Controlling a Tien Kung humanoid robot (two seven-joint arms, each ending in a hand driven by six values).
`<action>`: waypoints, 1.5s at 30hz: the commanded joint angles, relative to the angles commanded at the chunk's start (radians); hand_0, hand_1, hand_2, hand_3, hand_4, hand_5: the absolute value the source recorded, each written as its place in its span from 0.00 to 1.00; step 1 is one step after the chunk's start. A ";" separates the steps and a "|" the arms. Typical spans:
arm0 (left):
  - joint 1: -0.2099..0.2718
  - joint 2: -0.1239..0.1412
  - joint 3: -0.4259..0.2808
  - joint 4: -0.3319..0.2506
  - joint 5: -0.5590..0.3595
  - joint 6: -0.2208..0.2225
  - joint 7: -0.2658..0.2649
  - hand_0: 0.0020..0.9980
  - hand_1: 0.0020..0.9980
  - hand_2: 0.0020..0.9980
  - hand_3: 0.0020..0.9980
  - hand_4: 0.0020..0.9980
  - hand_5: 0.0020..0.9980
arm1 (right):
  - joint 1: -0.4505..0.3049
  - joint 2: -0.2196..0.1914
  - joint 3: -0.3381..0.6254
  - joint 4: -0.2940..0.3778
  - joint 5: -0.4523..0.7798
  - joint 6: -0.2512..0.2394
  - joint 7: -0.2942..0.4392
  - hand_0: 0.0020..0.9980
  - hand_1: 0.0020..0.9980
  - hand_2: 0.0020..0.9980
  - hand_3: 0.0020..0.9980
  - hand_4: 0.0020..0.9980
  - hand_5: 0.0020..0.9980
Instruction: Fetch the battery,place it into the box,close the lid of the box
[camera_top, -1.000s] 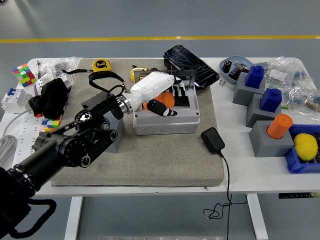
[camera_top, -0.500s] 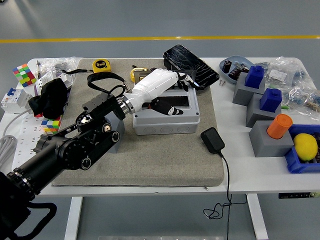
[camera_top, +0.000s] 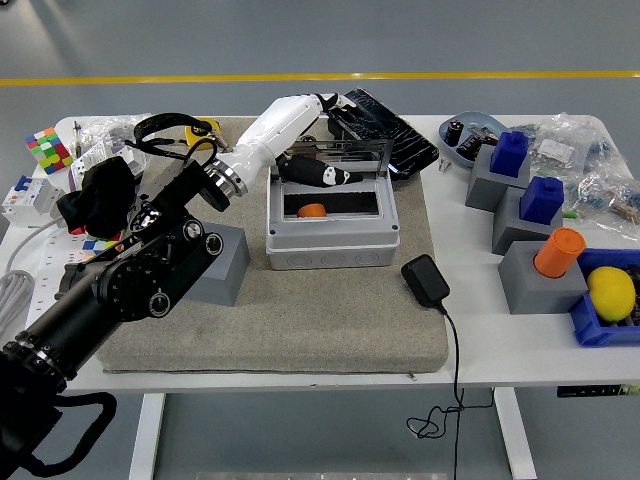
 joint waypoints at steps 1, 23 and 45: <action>0.001 0.000 0.000 0.005 0.006 -0.007 0.016 0.81 0.78 0.75 0.78 1.00 0.34 | 0.000 0.000 -0.001 0.000 0.000 0.000 0.000 0.77 0.72 0.73 0.74 1.00 0.71; 0.095 0.000 0.132 -0.190 -0.072 -0.096 0.217 0.73 0.74 0.72 0.79 1.00 0.42 | -0.013 -0.005 0.008 0.000 -0.003 0.001 0.003 0.77 0.72 0.73 0.74 1.00 0.71; 0.225 0.026 0.043 -0.393 -0.174 -0.095 0.196 0.71 0.73 0.72 0.78 1.00 0.43 | -0.012 -0.003 0.008 0.000 0.003 0.001 0.007 0.77 0.72 0.73 0.74 1.00 0.71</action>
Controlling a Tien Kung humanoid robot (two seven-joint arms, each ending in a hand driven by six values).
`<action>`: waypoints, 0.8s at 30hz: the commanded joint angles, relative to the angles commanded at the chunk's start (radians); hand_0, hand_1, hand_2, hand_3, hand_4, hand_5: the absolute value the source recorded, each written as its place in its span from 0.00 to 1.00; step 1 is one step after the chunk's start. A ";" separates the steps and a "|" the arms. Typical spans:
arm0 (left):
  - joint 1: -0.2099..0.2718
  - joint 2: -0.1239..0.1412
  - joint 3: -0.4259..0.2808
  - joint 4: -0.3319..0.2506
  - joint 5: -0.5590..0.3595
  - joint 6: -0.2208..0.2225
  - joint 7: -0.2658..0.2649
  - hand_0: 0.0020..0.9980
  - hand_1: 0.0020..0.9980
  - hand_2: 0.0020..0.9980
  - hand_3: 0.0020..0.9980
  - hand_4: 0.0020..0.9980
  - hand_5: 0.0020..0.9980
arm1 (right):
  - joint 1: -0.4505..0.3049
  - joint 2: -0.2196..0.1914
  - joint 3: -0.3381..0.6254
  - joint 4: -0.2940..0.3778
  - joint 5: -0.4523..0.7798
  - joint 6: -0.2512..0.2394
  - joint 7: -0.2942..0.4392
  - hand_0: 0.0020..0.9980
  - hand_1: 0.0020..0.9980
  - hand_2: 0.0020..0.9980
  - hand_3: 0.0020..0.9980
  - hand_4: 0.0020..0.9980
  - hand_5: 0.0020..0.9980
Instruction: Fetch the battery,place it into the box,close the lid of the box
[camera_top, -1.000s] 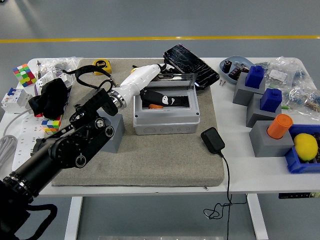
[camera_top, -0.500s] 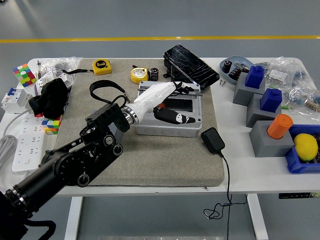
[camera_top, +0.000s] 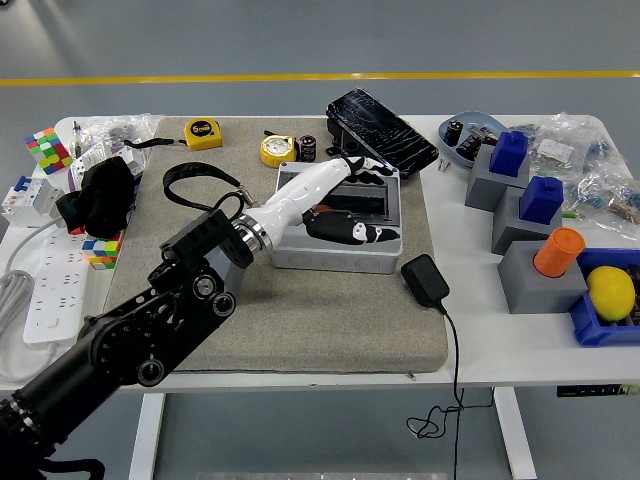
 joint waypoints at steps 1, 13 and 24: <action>0.021 0.004 -0.025 -0.018 -0.017 0.008 -0.019 0.71 0.73 0.72 0.78 1.00 0.43 | -0.001 0.000 0.000 0.000 0.000 0.000 0.000 0.77 0.72 0.73 0.74 1.00 0.71; 0.249 0.012 -0.326 -0.113 -0.299 0.034 -0.173 0.68 0.71 0.71 0.76 1.00 0.40 | 0.001 -0.003 0.003 0.000 0.008 0.000 0.006 0.77 0.72 0.73 0.74 1.00 0.71; 0.346 0.054 -0.476 -0.107 -0.351 0.025 -0.193 0.65 0.70 0.70 0.75 1.00 0.40 | 0.005 -0.009 -0.008 0.000 0.036 0.001 0.019 0.77 0.72 0.73 0.73 1.00 0.71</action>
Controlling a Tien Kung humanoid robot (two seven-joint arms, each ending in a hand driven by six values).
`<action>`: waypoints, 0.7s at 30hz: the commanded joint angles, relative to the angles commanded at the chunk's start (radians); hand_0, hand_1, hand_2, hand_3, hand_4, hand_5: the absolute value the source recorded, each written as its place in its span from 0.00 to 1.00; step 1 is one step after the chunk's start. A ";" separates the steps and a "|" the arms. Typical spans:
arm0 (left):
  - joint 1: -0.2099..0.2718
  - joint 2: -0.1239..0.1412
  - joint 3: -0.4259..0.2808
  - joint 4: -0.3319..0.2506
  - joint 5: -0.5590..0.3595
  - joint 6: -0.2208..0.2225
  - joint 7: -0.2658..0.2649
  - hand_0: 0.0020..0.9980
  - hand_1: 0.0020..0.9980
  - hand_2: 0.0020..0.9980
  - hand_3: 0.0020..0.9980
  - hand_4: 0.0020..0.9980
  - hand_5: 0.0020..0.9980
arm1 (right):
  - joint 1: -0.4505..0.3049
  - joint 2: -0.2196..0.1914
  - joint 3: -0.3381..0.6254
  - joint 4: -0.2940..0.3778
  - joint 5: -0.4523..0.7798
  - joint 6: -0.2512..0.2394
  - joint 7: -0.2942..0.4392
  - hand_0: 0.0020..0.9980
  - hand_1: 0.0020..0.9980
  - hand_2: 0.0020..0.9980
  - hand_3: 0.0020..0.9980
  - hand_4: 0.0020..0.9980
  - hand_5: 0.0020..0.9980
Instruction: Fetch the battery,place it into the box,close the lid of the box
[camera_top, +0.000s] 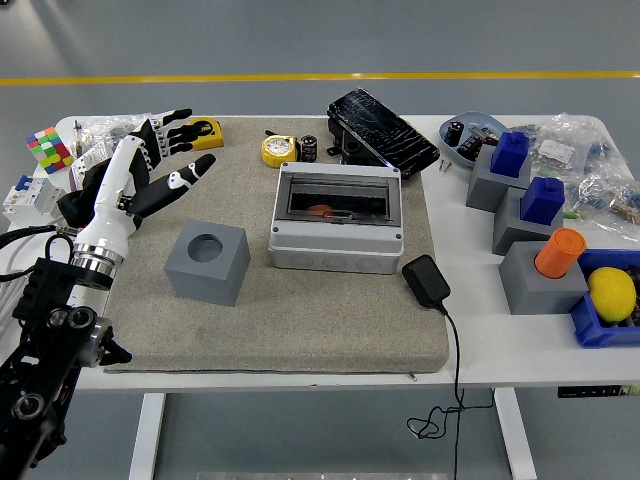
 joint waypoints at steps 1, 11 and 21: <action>0.002 0.001 -0.008 0.000 -0.004 -0.001 -0.002 0.65 0.70 0.70 0.75 1.00 0.40 | 0.000 0.000 0.001 0.000 -0.001 0.000 0.000 0.77 0.72 0.73 0.73 1.00 0.71; 0.038 0.029 -0.058 -0.033 -0.050 -0.005 -0.010 0.65 0.70 0.70 0.75 1.00 0.39 | 0.005 -0.005 -0.009 0.000 0.013 0.002 0.009 0.77 0.72 0.73 0.73 1.00 0.71; 0.057 0.038 -0.133 -0.042 -0.042 -0.016 0.003 0.64 0.69 0.69 0.75 1.00 0.36 | 0.010 -0.003 -0.017 0.000 0.013 0.003 0.014 0.77 0.72 0.73 0.73 1.00 0.71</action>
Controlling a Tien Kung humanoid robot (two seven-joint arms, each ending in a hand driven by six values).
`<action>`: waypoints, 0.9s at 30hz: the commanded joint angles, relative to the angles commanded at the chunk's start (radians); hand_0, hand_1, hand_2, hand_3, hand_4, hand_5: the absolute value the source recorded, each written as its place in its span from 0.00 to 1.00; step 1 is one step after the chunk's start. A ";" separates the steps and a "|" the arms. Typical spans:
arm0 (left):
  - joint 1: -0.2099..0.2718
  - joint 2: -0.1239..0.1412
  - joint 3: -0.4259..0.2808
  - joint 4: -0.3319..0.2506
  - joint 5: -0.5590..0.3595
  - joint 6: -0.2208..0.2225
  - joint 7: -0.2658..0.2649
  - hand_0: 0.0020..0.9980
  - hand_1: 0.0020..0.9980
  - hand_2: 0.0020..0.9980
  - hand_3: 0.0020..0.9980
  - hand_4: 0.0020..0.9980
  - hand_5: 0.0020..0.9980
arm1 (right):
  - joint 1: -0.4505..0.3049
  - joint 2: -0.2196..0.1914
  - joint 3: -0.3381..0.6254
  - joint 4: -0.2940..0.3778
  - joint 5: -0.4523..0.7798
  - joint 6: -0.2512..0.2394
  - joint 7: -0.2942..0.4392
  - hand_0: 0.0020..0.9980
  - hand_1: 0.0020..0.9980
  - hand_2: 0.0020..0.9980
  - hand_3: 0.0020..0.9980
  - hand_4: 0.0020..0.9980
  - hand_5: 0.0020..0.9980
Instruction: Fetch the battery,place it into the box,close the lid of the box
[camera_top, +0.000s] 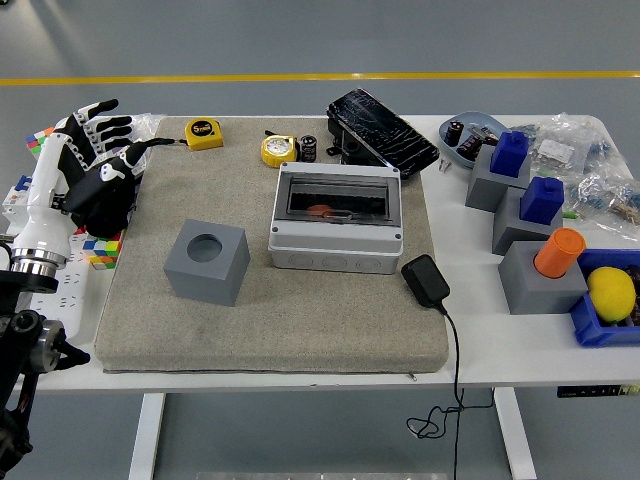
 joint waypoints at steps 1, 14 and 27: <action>0.002 0.001 -0.007 0.000 0.002 -0.002 0.002 0.64 0.69 0.69 0.75 1.00 0.36 | 0.001 0.000 -0.004 0.000 0.004 0.000 0.002 0.77 0.72 0.73 0.73 1.00 0.71; 0.013 0.003 -0.029 -0.003 0.012 -0.015 0.021 0.63 0.68 0.68 0.75 1.00 0.35 | -0.001 0.001 -0.014 0.000 0.003 -0.001 0.000 0.77 0.72 0.73 0.73 1.00 0.71; 0.013 0.011 -0.026 -0.002 0.021 -0.024 0.031 0.62 0.66 0.66 0.75 1.00 0.33 | -0.006 -0.003 -0.021 0.000 0.001 0.001 0.001 0.77 0.72 0.73 0.73 1.00 0.71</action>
